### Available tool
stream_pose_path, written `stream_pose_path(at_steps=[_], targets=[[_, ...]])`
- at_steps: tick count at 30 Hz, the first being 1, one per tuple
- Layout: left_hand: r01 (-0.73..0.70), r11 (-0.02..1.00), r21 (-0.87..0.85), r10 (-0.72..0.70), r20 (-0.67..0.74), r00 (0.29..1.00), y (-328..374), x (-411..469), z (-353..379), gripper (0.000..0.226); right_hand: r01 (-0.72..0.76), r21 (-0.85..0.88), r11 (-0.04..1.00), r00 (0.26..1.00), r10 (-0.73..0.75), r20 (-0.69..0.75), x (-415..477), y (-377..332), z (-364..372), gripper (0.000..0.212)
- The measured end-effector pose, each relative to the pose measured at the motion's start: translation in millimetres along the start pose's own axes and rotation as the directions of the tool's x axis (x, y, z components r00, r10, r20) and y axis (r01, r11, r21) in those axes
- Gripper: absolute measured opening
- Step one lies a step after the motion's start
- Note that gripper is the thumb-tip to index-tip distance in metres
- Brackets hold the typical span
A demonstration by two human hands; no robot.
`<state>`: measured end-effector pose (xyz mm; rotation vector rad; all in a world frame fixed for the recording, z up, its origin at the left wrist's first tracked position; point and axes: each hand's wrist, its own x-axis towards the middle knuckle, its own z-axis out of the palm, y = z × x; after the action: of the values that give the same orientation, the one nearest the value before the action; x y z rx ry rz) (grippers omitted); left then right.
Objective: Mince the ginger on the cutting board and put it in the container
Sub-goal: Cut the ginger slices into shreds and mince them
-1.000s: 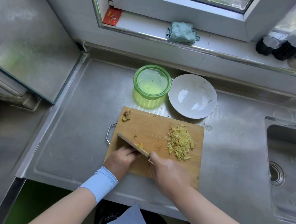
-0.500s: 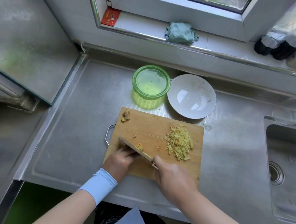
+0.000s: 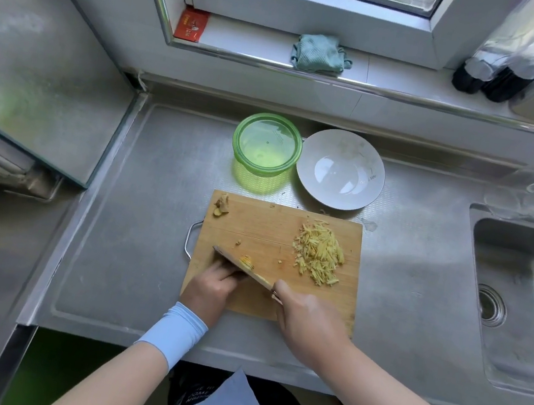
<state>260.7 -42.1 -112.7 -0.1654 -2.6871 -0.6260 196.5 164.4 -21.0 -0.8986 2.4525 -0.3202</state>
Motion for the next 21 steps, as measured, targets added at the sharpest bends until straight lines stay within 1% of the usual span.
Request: stream_pose_path(at_steps=[1, 4, 9, 12, 16, 19, 21], targets=[[0.003, 1.000, -0.008, -0.003, -0.003, 1.000, 2.0, 0.2, -0.2, 0.033, 0.010, -0.003, 1.000, 1.000, -0.010, -0.001, 4.1, -2.8, -0.6, 0.002], [0.010, 1.000, -0.010, -0.010, -0.019, 1.000, 4.2, 0.6, -1.5, 0.033, 0.026, 0.001, 1.000, 1.000, -0.027, 0.012, 9.5, -7.9, -3.7, 0.004], [-0.003, 1.000, -0.013, 0.003, -0.005, 1.000, -1.4, -0.5, 2.0, 0.033, -0.014, -0.024, 1.000, 1.000, 0.014, 0.016, -2.7, 1.3, -1.2, 0.005], [0.002, 1.000, -0.022, -0.002, -0.011, 1.000, 1.7, -2.1, 0.5, 0.033, -0.005, -0.014, 1.000, 1.000, 0.005, 0.007, 8.4, -6.3, -0.7, 0.009], [0.007, 0.999, -0.032, -0.007, 0.007, 1.000, -0.7, -2.2, -1.0, 0.034, 0.022, -0.015, 1.000, 1.000, -0.022, -0.001, 7.9, -6.9, -2.4, 0.004], [0.002, 1.000, -0.031, -0.001, 0.005, 1.000, -0.5, 0.3, -1.0, 0.038, 0.006, -0.029, 1.000, 1.000, -0.006, 0.001, -3.5, 1.3, -2.4, 0.006], [-0.001, 1.000, -0.028, 0.001, -0.003, 1.000, 0.5, 0.9, -1.0, 0.036, 0.009, -0.039, 0.999, 1.000, -0.009, 0.003, -1.7, 2.3, -1.7, 0.005]])
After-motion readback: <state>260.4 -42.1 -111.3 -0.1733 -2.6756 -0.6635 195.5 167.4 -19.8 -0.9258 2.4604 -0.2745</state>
